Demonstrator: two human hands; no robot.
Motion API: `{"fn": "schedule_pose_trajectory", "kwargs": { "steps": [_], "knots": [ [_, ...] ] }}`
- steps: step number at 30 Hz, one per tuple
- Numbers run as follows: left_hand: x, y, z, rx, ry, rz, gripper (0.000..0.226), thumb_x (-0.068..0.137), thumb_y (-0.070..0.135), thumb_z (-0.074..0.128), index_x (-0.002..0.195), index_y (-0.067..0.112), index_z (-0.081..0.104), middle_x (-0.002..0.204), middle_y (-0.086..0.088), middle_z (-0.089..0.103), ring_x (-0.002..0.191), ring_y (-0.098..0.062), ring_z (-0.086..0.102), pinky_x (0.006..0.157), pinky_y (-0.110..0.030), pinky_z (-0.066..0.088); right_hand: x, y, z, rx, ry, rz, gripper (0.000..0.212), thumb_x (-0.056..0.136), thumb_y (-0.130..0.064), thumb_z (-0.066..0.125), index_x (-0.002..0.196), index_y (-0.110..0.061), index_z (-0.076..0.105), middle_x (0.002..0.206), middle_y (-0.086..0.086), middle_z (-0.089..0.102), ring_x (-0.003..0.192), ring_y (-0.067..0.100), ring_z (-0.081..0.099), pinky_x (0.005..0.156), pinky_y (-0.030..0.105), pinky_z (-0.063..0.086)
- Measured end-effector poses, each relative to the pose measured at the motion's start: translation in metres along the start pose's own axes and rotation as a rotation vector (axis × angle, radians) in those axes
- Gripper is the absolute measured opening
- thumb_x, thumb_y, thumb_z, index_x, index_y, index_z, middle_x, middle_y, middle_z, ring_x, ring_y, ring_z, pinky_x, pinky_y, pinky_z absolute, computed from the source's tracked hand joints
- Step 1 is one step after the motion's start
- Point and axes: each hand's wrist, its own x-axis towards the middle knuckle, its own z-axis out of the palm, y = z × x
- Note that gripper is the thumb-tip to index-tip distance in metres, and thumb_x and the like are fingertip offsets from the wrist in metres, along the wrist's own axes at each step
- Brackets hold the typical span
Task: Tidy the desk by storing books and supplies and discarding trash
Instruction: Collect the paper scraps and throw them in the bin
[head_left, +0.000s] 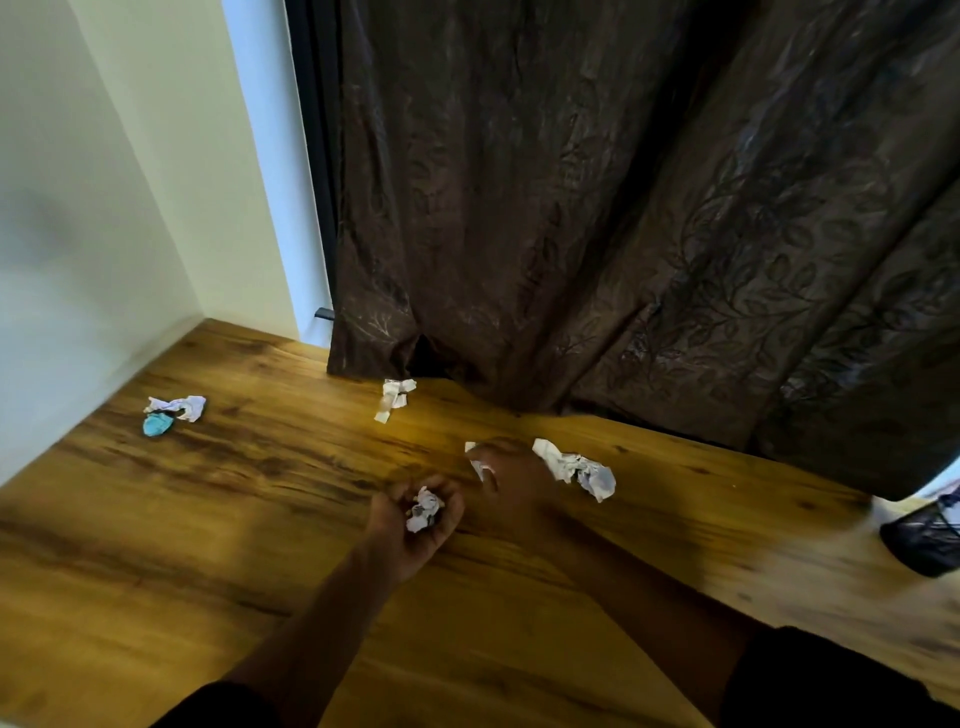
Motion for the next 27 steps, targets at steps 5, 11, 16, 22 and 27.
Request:
{"fn": "schedule_pose_trajectory", "kwargs": {
  "steps": [5, 11, 16, 22, 27],
  "knots": [
    [0.002, 0.002, -0.004, -0.034, -0.019, 0.02, 0.044, 0.105, 0.032, 0.036, 0.099, -0.003, 0.063, 0.091, -0.022, 0.07, 0.091, -0.035, 0.065, 0.084, -0.049, 0.057, -0.003, 0.033, 0.018, -0.103, -0.074, 0.168, 0.036, 0.1, -0.051, 0.04, 0.113, -0.028, 0.065, 0.103, -0.01, 0.067, 0.102, 0.018, 0.066, 0.107, 0.043, 0.04],
    [0.002, 0.007, -0.014, -0.007, -0.021, 0.052, 0.041, 0.105, 0.032, 0.045, 0.109, -0.004, 0.063, 0.098, -0.024, 0.072, 0.094, -0.039, 0.067, 0.086, -0.052, 0.057, -0.013, 0.037, 0.026, -0.172, -0.233, 0.253, 0.055, 0.097, -0.039, 0.06, 0.146, -0.021, 0.043, 0.137, 0.005, 0.057, 0.123, 0.024, 0.057, 0.099, 0.038, 0.047],
    [-0.003, 0.009, -0.024, -0.046, -0.034, 0.079, 0.044, 0.105, 0.035, 0.048, 0.12, -0.005, 0.06, 0.116, -0.025, 0.067, 0.103, -0.041, 0.064, 0.083, -0.053, 0.059, -0.014, 0.03, 0.026, 0.025, -0.074, 0.273, 0.046, 0.098, -0.037, 0.057, 0.141, -0.021, 0.052, 0.133, 0.004, 0.062, 0.122, 0.022, 0.058, 0.105, 0.037, 0.044],
    [-0.003, 0.012, -0.028, -0.059, -0.114, 0.142, 0.038, 0.099, 0.031, 0.049, 0.107, 0.0, 0.069, 0.103, -0.022, 0.073, 0.082, -0.038, 0.073, 0.073, -0.047, 0.063, -0.017, -0.037, 0.021, 0.38, 0.087, 0.073, 0.041, 0.089, -0.037, 0.066, 0.128, -0.027, 0.065, 0.124, -0.002, 0.07, 0.109, 0.017, 0.065, 0.093, 0.035, 0.054],
    [-0.002, 0.02, -0.023, 0.061, -0.556, 0.463, 0.055, 0.1, 0.032, 0.033, 0.138, -0.005, 0.051, 0.138, -0.033, 0.052, 0.129, -0.046, 0.052, 0.108, -0.059, 0.04, -0.025, -0.073, 0.04, 0.237, 0.019, -0.11, 0.043, 0.088, -0.036, 0.064, 0.13, -0.025, 0.065, 0.131, -0.003, 0.065, 0.121, 0.02, 0.056, 0.098, 0.039, 0.05]
  ]
}}
